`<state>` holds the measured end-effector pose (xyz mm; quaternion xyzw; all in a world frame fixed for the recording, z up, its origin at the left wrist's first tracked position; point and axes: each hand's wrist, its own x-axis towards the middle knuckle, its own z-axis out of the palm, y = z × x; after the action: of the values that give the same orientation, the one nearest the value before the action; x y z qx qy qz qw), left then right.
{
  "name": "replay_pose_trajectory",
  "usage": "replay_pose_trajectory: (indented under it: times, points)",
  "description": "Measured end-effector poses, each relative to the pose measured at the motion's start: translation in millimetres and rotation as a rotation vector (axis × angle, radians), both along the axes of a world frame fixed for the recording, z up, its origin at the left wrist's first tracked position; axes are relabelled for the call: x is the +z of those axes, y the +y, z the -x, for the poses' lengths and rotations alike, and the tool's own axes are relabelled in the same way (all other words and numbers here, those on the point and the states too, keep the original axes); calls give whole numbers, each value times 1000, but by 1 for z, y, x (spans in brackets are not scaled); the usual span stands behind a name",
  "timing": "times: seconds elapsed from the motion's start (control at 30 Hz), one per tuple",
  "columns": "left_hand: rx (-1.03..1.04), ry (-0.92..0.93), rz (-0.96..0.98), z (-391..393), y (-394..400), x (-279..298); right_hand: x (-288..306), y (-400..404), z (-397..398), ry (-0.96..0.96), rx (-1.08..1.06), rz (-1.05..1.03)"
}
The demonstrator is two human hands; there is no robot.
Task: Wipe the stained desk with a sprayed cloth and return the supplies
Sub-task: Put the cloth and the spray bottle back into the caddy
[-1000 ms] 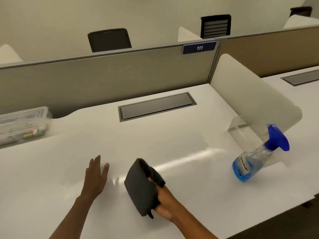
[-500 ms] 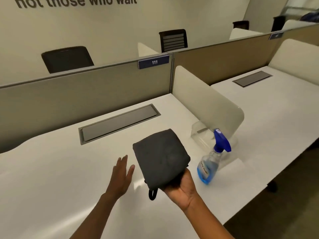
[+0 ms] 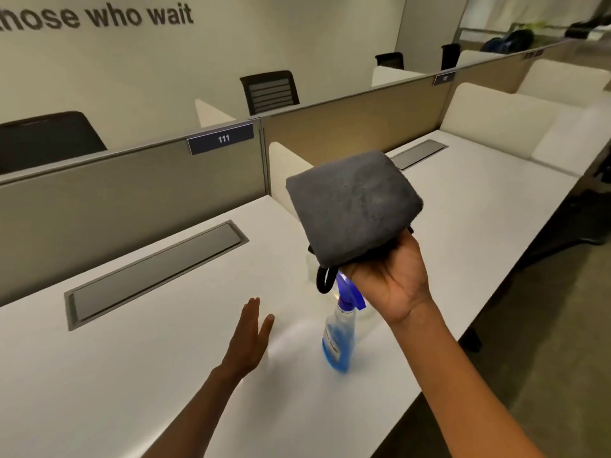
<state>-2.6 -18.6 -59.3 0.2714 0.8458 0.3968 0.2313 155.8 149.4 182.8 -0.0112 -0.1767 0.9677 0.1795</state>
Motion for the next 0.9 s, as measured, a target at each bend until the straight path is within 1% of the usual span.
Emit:
replay_pose_trajectory:
  times: [0.07, 0.2, 0.37, 0.57, 0.77, 0.83, 0.9]
  points:
    - [22, -40, -25, -3, 19, 2, -1, 24, -4, -27, -52, -24]
    - [64, -106, -45, -5, 54, 5, -12, 62, -8, -52, -86, -86]
    - [130, -229, -43, -7, 92, 3, -36, 104, -2, -168, -133, -109]
    - [144, -345, -58, -14, 127, 6, -72, 140, 15, -338, -156, -327]
    - [120, -395, -95, -15, 150, 11, -122, 158, 39, -596, -240, -735]
    - [104, -399, -108, -14, 156, 11, -137, 160, 44, -671, -257, -932]
    - [110, -407, -102, -14, 162, 10, -153, 163, 49, -699, -220, -1135]
